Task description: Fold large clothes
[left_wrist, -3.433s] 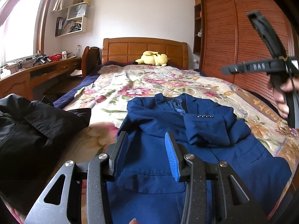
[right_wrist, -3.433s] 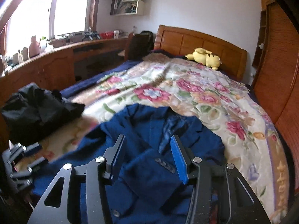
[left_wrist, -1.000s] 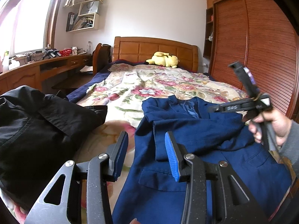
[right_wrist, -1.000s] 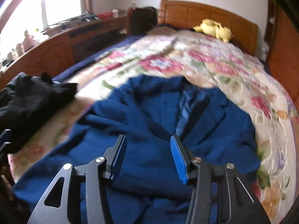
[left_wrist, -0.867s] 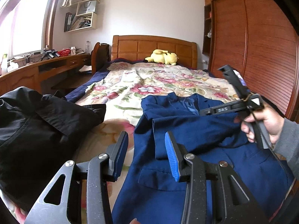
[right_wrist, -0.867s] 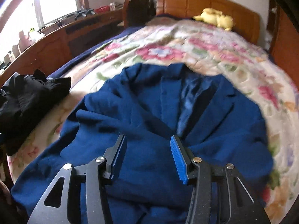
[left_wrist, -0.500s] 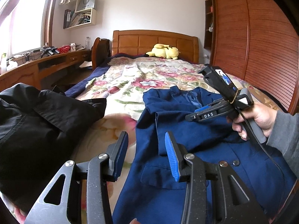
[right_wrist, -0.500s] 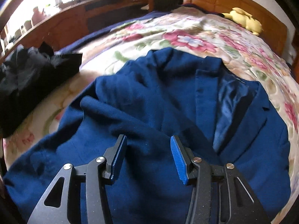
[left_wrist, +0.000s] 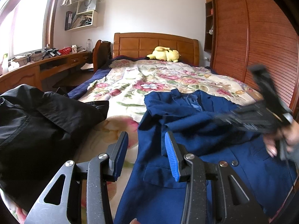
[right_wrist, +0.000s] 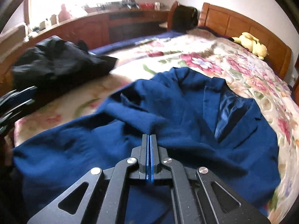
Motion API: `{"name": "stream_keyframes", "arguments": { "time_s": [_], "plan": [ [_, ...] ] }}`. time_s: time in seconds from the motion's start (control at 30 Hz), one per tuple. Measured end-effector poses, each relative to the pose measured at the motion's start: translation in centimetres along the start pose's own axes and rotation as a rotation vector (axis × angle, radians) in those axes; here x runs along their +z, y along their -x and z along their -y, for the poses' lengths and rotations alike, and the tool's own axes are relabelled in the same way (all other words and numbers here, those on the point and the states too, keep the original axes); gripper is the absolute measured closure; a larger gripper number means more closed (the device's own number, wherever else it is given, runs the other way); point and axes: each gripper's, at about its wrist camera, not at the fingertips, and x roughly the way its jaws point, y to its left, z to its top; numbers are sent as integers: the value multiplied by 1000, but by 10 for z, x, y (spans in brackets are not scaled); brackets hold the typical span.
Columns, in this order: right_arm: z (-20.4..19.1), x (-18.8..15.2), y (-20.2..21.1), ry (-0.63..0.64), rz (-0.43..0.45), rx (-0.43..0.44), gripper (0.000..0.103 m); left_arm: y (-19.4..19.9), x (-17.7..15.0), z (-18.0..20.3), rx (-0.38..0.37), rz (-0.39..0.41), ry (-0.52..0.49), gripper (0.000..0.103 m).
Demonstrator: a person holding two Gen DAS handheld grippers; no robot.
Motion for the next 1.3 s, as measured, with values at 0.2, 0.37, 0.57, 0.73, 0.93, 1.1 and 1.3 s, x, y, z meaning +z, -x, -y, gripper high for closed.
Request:
{"name": "stream_keyframes", "arguments": {
  "time_s": [0.2,0.37,0.57,0.73,0.93,1.1,1.3],
  "plan": [
    [-22,-71,41,-64,-28,32,102,5,0,0,-2,9,-5,61],
    [-30,-107,49,-114,-99,-2,96,8,-1,9,-10,10,-30,61],
    [-27,-126,79,-189,-44,-62,57,8,-6,15,-4,0,-63,61],
    [-24,-150,111,-242,10,-173,56,20,-18,10,17,-7,-79,61],
    [-23,-184,141,-279,13,-283,56,42,-32,-5,43,-48,-76,61],
    [-22,-205,153,-281,7,-304,51,57,-50,-1,43,-93,-141,61],
    [-21,-216,157,-304,-9,-342,49,46,-74,-4,79,-185,-190,61]
  ]
}}
